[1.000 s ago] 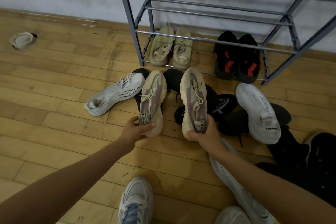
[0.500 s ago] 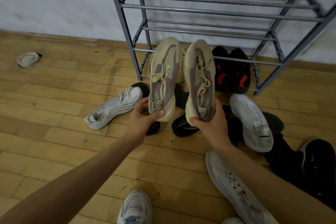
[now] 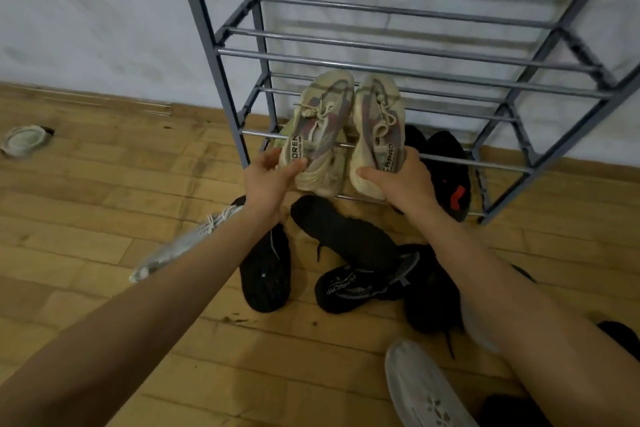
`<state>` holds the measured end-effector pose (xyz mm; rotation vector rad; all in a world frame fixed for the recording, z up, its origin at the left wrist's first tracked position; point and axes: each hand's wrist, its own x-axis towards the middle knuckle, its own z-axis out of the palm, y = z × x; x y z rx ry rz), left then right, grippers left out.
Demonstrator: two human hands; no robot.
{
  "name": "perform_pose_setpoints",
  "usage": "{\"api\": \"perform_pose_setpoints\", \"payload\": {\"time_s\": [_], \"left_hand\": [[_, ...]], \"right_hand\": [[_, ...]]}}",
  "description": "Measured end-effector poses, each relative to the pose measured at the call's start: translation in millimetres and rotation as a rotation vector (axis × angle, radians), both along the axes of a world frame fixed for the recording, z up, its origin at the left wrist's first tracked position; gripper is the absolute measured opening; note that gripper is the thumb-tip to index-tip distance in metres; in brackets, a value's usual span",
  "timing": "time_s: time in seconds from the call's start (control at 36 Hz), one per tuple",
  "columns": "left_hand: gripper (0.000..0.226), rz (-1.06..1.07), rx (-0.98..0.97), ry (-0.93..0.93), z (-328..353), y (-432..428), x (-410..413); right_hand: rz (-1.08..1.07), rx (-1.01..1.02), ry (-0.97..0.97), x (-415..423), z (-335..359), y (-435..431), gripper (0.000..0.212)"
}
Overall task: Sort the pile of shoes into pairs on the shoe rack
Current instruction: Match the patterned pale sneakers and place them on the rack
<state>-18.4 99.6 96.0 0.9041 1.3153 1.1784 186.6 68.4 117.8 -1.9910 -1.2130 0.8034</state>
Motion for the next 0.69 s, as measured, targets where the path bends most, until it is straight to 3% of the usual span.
{"api": "perform_pose_setpoints", "payload": {"time_s": [0.17,0.28,0.36,0.44,0.61,0.69], "left_hand": [[0.058,0.016,0.028,0.083,13.9,53.3,-4.9],[0.017,0.068,0.01,0.108,19.3,78.0,-8.9],[0.028,0.094,0.003,0.096,23.0,90.3,-6.4],[0.025,0.115,-0.03,0.078,20.1,102.2,-6.2],[0.057,0.125,-0.085,0.008,10.6,109.6,-3.1],[0.065,0.013,-0.039,0.131,6.6,100.5,2.3]], "right_hand": [[0.012,-0.012,-0.066,-3.9,17.1,58.7,0.093],[0.063,-0.041,-0.145,-10.7,23.8,89.5,0.092],[0.085,-0.038,-0.175,-20.3,27.0,105.8,0.097],[0.085,-0.034,-0.183,-30.9,25.6,115.1,0.095],[0.077,-0.044,-0.278,-45.6,18.5,126.3,0.094],[0.09,-0.045,-0.355,-49.4,13.2,126.9,0.098]]}}
